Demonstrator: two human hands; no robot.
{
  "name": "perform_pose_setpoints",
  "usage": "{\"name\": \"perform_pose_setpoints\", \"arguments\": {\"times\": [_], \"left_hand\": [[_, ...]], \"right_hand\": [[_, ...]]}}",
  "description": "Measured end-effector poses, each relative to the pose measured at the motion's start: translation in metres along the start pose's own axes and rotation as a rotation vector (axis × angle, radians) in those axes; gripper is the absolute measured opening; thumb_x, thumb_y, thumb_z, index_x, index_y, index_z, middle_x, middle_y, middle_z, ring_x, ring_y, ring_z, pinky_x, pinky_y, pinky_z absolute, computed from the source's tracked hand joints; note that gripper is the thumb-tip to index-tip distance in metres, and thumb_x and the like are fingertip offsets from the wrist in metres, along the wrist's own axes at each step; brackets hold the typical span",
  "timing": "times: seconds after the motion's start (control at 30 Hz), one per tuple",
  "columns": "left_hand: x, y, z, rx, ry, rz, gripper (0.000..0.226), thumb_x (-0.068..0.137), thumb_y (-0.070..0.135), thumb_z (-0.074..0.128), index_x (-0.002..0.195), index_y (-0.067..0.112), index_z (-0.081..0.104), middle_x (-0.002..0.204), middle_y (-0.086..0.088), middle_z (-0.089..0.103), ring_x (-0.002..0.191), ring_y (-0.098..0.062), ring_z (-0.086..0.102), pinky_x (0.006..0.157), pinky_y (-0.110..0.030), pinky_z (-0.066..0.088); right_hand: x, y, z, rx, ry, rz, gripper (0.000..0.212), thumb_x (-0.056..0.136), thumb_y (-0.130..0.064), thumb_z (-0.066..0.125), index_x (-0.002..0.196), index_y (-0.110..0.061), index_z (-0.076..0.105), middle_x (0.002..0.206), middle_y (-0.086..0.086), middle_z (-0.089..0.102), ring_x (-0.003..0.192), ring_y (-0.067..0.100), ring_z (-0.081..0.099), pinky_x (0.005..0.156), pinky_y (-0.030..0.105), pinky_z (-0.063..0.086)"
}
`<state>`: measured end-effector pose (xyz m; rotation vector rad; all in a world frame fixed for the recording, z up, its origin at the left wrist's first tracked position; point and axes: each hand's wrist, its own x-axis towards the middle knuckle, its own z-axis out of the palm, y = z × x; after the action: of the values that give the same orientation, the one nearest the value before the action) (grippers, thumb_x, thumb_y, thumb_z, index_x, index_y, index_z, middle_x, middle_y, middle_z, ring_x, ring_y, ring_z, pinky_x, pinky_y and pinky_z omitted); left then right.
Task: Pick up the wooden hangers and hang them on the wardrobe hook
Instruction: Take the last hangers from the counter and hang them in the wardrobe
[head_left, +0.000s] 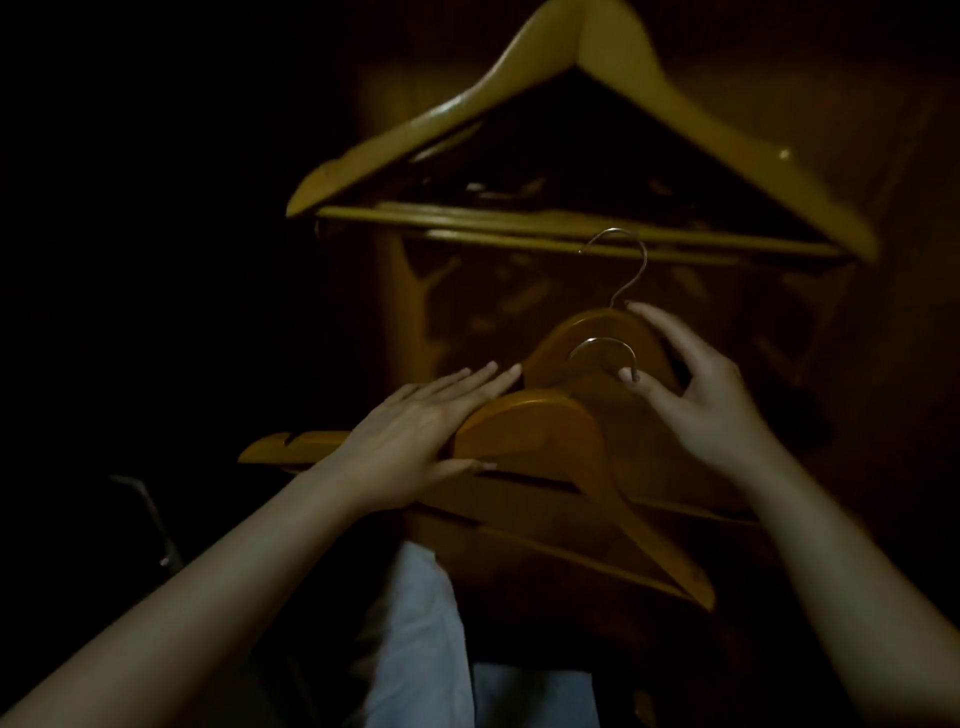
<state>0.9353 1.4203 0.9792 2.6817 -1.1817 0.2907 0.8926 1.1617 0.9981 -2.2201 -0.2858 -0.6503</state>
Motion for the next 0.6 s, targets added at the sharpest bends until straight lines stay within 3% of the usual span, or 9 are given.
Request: {"name": "perform_pose_setpoints", "arguments": {"times": [0.07,0.27,0.33,0.4,0.5,0.6], "left_hand": [[0.009,-0.001,-0.022,-0.047,0.069,0.035,0.084,0.082,0.057,0.051,0.137,0.054,-0.012,0.157,0.019,0.003,0.145,-0.001,0.008,0.120,-0.036,0.017],[0.029,0.004,-0.096,0.001,0.181,0.087,0.083,0.081,0.053,0.054,0.137,0.056,-0.008,0.155,0.024,0.006,0.142,0.002,0.014,0.118,-0.034,0.022],[0.037,0.006,-0.121,0.029,0.206,0.077,0.083,0.082,0.050,0.057,0.134,0.057,-0.008,0.154,0.026,0.006,0.141,0.001,0.017,0.117,-0.032,0.023],[0.045,0.007,-0.143,0.043,0.239,0.078,0.083,0.082,0.048,0.058,0.137,0.055,-0.004,0.154,0.025,0.008,0.141,0.000,0.019,0.116,-0.031,0.026],[0.059,-0.001,-0.172,0.045,0.267,0.073,0.081,0.083,0.047,0.059,0.141,0.053,0.003,0.155,0.021,0.016,0.141,-0.004,0.025,0.114,-0.035,0.031],[0.078,-0.014,-0.193,-0.045,0.230,0.007,0.077,0.084,0.042,0.060,0.144,0.045,0.012,0.146,0.010,0.040,0.124,-0.013,0.048,0.103,-0.039,0.043]], "right_hand": [[0.011,-0.016,-0.015,0.016,0.069,-0.053,0.055,0.087,-0.023,0.059,0.132,-0.042,0.034,0.123,-0.037,0.038,0.112,-0.024,0.041,0.098,0.020,0.041],[0.052,-0.062,-0.056,-0.077,0.210,-0.228,0.058,0.087,-0.017,0.060,0.134,-0.039,0.032,0.120,-0.039,0.032,0.109,-0.032,0.033,0.091,-0.003,0.033],[0.068,-0.077,-0.067,-0.092,0.228,-0.249,0.059,0.088,-0.016,0.059,0.135,-0.038,0.032,0.121,-0.037,0.033,0.110,-0.026,0.035,0.095,0.007,0.037],[0.085,-0.087,-0.075,-0.096,0.252,-0.263,0.059,0.088,-0.016,0.059,0.138,-0.034,0.035,0.130,-0.024,0.039,0.120,-0.007,0.040,0.100,0.022,0.040],[0.111,-0.101,-0.085,-0.083,0.272,-0.279,0.058,0.089,-0.016,0.059,0.142,-0.024,0.036,0.143,-0.004,0.042,0.126,0.001,0.035,0.105,0.024,0.035],[0.138,-0.111,-0.088,-0.049,0.251,-0.259,0.058,0.089,-0.017,0.060,0.142,-0.023,0.037,0.144,0.001,0.044,0.132,0.011,0.038,0.111,0.036,0.034]]}}
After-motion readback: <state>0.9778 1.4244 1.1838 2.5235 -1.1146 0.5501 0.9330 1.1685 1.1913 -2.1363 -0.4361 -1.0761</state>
